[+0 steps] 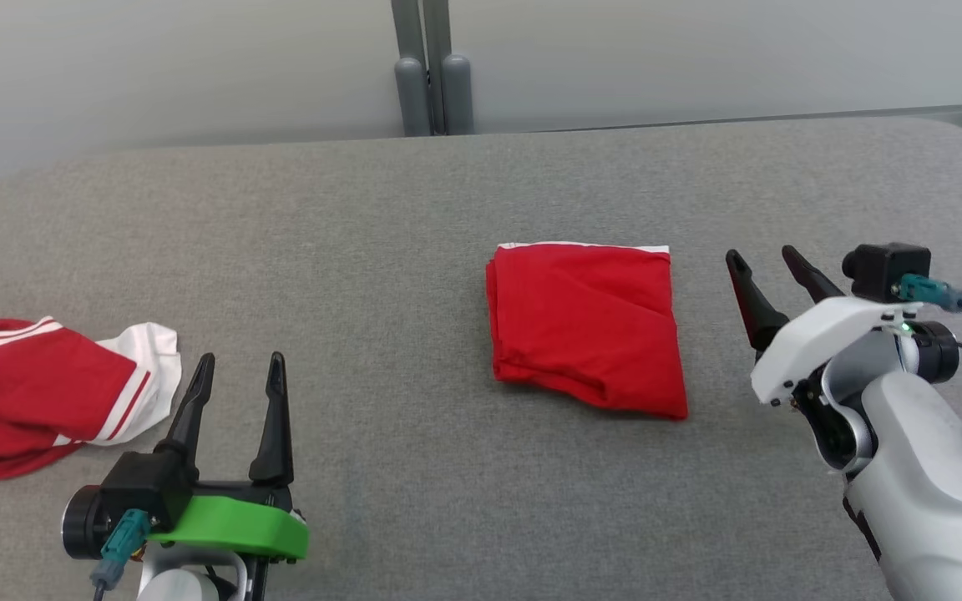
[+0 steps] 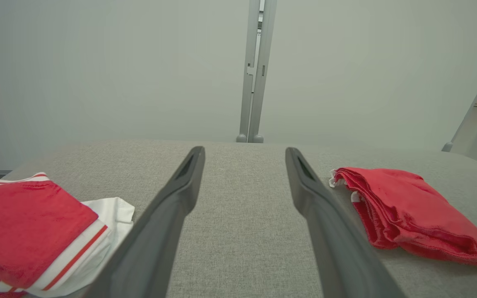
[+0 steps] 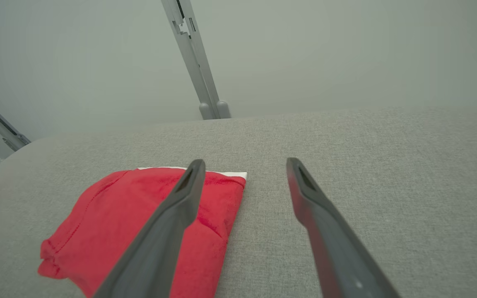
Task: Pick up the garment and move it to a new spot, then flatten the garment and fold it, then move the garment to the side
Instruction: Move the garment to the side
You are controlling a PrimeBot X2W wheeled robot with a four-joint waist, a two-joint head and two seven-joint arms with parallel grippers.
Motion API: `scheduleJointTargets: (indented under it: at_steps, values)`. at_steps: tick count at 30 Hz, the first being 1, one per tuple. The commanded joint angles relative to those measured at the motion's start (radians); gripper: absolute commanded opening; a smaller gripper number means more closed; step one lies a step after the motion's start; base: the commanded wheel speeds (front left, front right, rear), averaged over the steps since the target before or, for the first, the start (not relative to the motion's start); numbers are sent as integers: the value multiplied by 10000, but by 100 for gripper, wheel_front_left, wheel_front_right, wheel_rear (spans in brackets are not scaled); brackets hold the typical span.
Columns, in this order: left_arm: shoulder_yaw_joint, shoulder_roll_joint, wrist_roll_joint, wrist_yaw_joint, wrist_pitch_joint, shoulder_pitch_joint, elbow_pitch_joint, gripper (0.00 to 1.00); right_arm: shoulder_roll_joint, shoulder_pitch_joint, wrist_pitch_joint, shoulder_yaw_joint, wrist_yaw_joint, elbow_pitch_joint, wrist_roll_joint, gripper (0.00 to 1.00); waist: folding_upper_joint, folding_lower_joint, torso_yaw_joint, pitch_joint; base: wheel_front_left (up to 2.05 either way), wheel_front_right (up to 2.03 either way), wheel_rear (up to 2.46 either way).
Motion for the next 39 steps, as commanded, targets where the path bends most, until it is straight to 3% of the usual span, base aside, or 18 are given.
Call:
scheduleJointTargets:
  at_steps: [1,11,20,21,22,23,30,39]
  values:
    - [-21,1,-132,-64,0,-219,71,100,44,-390,410,59,-1,331,239,100,0,0,552,490,0,0,0]
    - [-232,-36,-272,-124,0,-750,249,100,208,-2221,3521,-101,-1,3299,1167,100,0,0,1395,1263,0,0,0]
    - [-338,-53,-340,-136,0,-922,335,100,665,-2277,4350,77,2,4543,1803,100,0,0,1682,1483,0,0,0]
    - [-327,-53,-343,-136,0,-909,353,100,679,-2253,4245,146,2,4511,1837,82,0,0,1672,1474,0,0,0]
    - [-317,-54,-337,-136,0,-895,368,100,671,-2235,4110,187,2,4480,1869,29,0,0,1653,1457,0,0,0]
    - [-331,-55,-321,-139,0,-880,382,100,684,-2215,3954,240,3,4442,1911,0,0,0,1616,1420,0,0,0]
    - [-393,-52,-170,-154,0,-760,360,100,515,-2183,3129,673,-1,4075,2166,0,0,0,1047,1030,0,0,0]
    - [-867,24,-9,-228,0,-794,174,100,-51,-2398,2683,1777,-1,3308,2411,0,0,0,-641,756,0,0,0]
